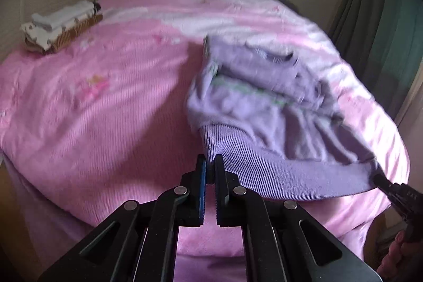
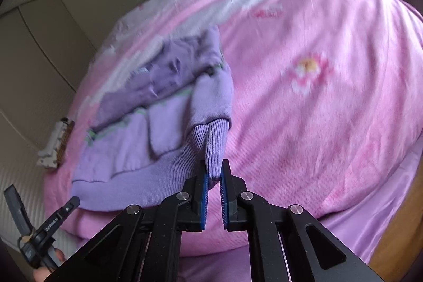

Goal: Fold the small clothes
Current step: 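Grasp the sweatshirt hem ribbing with both grippers and lift it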

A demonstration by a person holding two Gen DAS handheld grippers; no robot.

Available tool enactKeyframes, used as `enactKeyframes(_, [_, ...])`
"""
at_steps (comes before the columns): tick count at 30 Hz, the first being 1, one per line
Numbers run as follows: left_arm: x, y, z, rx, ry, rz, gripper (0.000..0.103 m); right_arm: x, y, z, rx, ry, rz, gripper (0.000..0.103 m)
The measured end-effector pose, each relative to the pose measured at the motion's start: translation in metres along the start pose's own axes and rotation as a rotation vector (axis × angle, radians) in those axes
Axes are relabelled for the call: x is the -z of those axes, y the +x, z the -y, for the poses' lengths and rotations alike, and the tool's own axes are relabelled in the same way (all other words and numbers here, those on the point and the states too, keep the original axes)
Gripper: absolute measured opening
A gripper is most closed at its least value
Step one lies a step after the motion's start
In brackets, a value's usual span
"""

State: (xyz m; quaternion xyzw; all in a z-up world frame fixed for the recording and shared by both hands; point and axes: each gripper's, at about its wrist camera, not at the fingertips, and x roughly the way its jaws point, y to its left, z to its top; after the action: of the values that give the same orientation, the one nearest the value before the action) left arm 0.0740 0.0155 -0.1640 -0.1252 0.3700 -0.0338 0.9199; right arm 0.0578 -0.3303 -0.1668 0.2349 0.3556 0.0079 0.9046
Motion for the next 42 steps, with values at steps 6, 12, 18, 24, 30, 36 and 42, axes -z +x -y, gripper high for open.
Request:
enactKeyframes(6, [-0.043, -0.026, 0.006, 0.035, -0.023, 0.096, 0.007, -0.032, -0.025, -0.021, -0.067, -0.001, 0.092, 0.008])
enactKeyframes(12, [-0.091, -0.019, 0.011, 0.052, -0.047, 0.171, 0.007, -0.070, -0.020, -0.037, -0.115, 0.001, 0.159, 0.008])
enactKeyframes(18, [-0.145, 0.008, 0.021, 0.066, -0.058, 0.202, 0.007, -0.123, 0.007, -0.049, -0.128, 0.010, 0.216, 0.008])
enactKeyframes(24, [-0.203, 0.060, 0.029, 0.037, -0.056, 0.225, 0.007, -0.178, 0.055, -0.059, -0.113, 0.006, 0.228, 0.008])
enactKeyframes(30, [-0.242, 0.131, 0.036, 0.025, -0.052, 0.189, 0.007, -0.217, 0.125, -0.058, -0.035, 0.016, 0.168, 0.008])
enactKeyframes(36, [-0.250, 0.209, 0.031, -0.012, -0.042, 0.102, 0.007, -0.232, 0.198, -0.048, 0.021, 0.027, 0.090, 0.008])
enactKeyframes(42, [-0.245, 0.248, 0.021, -0.051, -0.042, 0.032, 0.007, -0.227, 0.244, -0.043, 0.068, 0.000, 0.036, 0.008])
